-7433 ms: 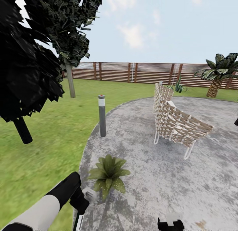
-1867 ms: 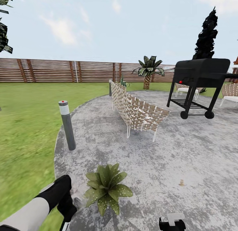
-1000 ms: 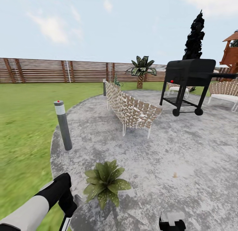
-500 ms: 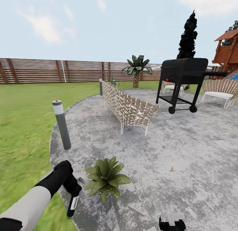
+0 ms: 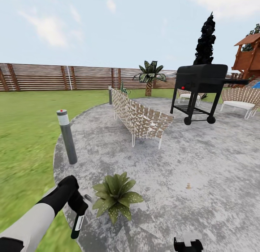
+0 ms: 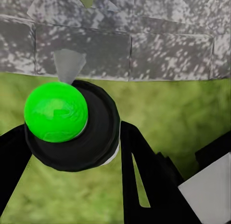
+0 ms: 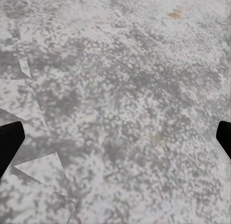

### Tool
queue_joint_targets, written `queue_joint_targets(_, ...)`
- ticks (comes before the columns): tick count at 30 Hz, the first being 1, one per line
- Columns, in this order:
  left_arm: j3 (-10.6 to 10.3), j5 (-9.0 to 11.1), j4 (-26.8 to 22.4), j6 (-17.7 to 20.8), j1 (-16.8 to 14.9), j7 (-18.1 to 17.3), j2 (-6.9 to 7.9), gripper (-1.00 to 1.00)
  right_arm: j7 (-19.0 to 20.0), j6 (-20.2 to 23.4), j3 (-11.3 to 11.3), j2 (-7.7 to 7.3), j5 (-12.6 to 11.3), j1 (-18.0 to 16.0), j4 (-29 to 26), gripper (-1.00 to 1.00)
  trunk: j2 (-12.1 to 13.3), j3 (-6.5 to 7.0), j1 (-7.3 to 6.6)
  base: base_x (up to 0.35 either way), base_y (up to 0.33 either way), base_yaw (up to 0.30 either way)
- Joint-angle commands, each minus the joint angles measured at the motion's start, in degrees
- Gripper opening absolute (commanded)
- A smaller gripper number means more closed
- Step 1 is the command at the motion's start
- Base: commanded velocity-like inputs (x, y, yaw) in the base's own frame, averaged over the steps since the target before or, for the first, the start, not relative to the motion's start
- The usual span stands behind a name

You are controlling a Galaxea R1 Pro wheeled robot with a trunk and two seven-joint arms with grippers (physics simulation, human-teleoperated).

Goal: Pick up the pesticide atomizer in the garden and spray insectifuge to fully cover both potted plants in the garden.

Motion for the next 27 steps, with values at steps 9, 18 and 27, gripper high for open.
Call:
queue_joint_targets(9,-0.2,-0.3,-0.1,0.2,0.0,-0.6,-0.20,-1.00,-0.6,0.1,0.4,0.00,0.5,0.0,0.1,1.00,0.0,-0.06,0.02,0.231,0.000,0.000)
queue_joint_targets(18,0.0,-0.3,-0.2,-0.3,3.7,-0.1,0.69,-1.00,-0.5,0.2,0.4,0.00,0.5,0.0,0.1,1.00,0.0,-0.06,0.02,0.005,0.000,-0.105)
queue_joint_targets(27,0.1,-0.1,-0.1,-0.3,4.9,4.3,0.57,-1.00,-0.5,0.2,0.5,0.00,0.5,0.0,0.1,1.00,0.0,-0.06,0.02,0.000,0.000,-0.022)
